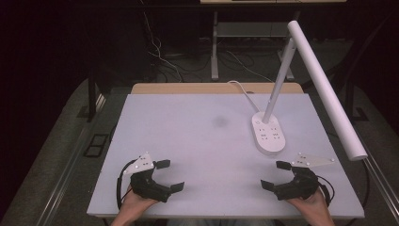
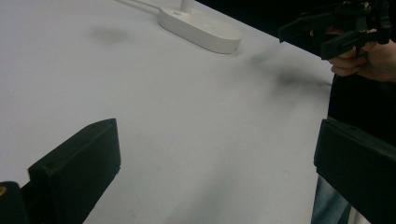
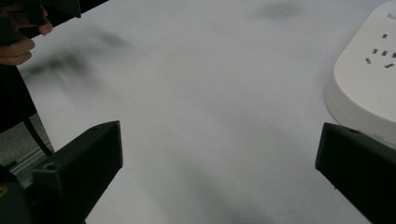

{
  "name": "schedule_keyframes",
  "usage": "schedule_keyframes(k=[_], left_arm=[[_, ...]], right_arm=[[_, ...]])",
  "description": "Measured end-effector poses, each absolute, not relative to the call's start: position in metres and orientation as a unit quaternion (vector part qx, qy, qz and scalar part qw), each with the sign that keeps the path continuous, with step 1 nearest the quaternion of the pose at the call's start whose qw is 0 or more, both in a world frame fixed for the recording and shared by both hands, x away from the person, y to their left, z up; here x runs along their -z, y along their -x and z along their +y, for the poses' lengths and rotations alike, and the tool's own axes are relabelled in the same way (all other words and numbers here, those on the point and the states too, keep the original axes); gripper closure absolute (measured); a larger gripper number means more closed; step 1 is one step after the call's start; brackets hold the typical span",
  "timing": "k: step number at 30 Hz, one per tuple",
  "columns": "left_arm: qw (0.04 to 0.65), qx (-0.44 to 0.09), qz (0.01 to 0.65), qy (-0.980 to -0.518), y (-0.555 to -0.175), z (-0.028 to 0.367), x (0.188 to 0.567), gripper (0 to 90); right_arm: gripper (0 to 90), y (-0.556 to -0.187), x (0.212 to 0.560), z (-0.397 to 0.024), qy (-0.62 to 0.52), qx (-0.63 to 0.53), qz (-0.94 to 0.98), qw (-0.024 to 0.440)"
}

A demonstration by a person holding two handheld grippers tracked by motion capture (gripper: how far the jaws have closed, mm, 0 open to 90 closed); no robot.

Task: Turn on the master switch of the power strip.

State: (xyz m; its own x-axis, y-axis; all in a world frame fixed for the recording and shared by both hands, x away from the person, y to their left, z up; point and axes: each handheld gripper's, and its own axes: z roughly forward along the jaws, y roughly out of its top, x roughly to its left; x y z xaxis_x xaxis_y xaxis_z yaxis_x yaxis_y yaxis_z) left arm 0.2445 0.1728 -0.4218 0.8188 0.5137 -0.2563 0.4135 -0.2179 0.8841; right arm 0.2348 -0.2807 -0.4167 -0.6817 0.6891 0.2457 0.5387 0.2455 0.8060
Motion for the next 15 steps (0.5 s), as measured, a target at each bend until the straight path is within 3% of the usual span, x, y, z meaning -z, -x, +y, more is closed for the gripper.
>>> schedule_keyframes(k=[15], left_arm=[[0.551, -0.043, 0.298, -0.778, -0.2448, 0.1728, 0.4220, 0.0]], right_arm=[[0.2, -0.2344, 0.4175, -0.2800, -0.391, -0.469, 0.788, 0.077]])
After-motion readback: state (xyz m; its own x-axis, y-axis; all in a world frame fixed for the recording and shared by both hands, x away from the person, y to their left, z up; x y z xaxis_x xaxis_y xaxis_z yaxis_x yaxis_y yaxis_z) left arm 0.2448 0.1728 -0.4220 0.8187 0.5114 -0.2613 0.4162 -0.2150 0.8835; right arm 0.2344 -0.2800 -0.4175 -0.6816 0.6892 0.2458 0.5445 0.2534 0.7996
